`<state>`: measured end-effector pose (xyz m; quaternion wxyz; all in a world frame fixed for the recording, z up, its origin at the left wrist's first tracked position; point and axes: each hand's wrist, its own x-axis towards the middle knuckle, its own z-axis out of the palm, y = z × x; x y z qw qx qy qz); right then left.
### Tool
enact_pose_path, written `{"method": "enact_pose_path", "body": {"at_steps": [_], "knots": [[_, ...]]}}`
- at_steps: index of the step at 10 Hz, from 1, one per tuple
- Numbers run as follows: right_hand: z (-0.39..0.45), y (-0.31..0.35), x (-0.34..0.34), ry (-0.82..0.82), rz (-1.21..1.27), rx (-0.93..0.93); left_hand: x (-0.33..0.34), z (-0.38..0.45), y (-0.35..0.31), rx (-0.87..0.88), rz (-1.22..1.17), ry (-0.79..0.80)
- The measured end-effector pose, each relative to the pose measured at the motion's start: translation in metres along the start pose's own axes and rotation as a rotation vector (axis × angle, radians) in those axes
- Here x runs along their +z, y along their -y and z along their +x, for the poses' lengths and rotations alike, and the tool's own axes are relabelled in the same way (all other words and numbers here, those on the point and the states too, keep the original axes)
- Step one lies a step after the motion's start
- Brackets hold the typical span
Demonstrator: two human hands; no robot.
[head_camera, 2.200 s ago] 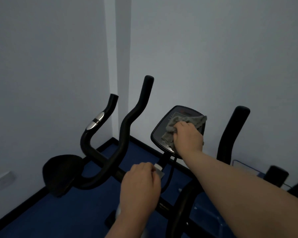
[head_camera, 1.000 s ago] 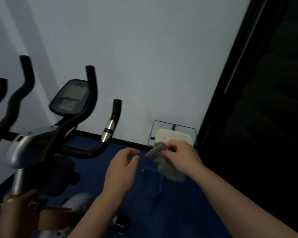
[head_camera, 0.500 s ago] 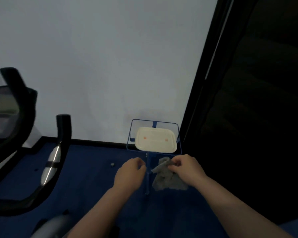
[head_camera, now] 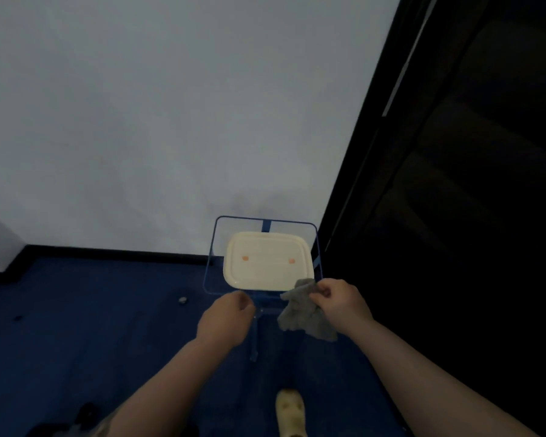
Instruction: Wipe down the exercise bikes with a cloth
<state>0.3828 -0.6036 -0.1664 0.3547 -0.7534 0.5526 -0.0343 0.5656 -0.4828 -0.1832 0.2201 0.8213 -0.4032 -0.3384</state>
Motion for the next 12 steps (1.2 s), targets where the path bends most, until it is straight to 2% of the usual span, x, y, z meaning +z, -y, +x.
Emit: {"method": "enact_pose_path", "body": {"at_steps": [3,6,7,8,9,11,12], "knots": [[0.120,-0.009,-0.001,0.127,-0.064,-0.025,0.006,0.086,-0.016,-0.178,0.030,-0.013],[0.234,0.007,0.042,-0.018,-0.255,-0.143,0.017,0.135,-0.007,-0.284,-0.042,-0.094],[0.257,0.011,0.072,0.007,-0.303,-0.162,0.022,0.140,0.002,-0.332,-0.083,-0.142],[0.268,0.013,0.101,0.200,-0.282,-0.104,0.025,0.140,0.013,-0.379,-0.092,-0.166],[0.262,0.011,0.118,0.319,-0.308,-0.060,0.025,0.135,0.022,-0.408,-0.089,-0.179],[0.208,0.010,0.119,0.420,-0.408,-0.151,0.018,0.104,0.020,-0.434,-0.118,-0.154],[0.177,0.022,0.104,0.418,-0.444,-0.195,0.011,0.083,0.016,-0.448,-0.086,-0.136]]}}
